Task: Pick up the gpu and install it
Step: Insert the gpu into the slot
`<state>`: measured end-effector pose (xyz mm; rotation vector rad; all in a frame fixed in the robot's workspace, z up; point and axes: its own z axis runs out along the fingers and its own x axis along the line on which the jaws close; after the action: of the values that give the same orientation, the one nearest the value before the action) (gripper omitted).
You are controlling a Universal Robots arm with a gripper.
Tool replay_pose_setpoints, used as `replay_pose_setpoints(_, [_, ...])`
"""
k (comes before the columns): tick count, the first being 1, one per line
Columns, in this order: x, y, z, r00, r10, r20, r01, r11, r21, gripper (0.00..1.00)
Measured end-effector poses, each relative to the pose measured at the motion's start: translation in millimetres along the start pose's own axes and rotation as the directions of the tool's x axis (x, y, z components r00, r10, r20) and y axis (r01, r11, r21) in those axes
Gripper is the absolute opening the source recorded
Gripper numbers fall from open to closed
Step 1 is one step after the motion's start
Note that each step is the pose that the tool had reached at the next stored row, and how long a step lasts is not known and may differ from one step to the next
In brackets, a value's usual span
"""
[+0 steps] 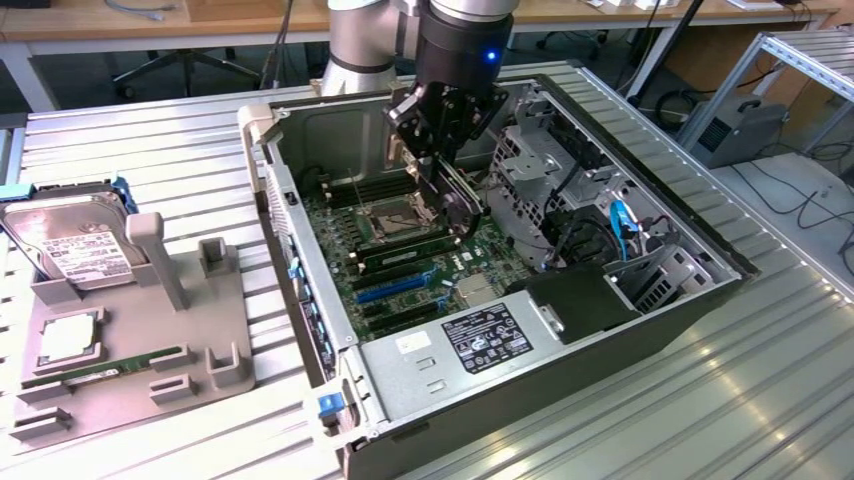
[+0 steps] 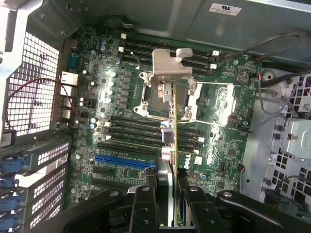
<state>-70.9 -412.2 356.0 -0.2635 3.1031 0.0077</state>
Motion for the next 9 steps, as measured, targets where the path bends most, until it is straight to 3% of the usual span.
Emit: replay_pose_setpoints(9, [0.0, 0.0, 0.0, 0.9998, -0.019, 0.0000, 0.019, 0.9998, -0.0006, 0.27])
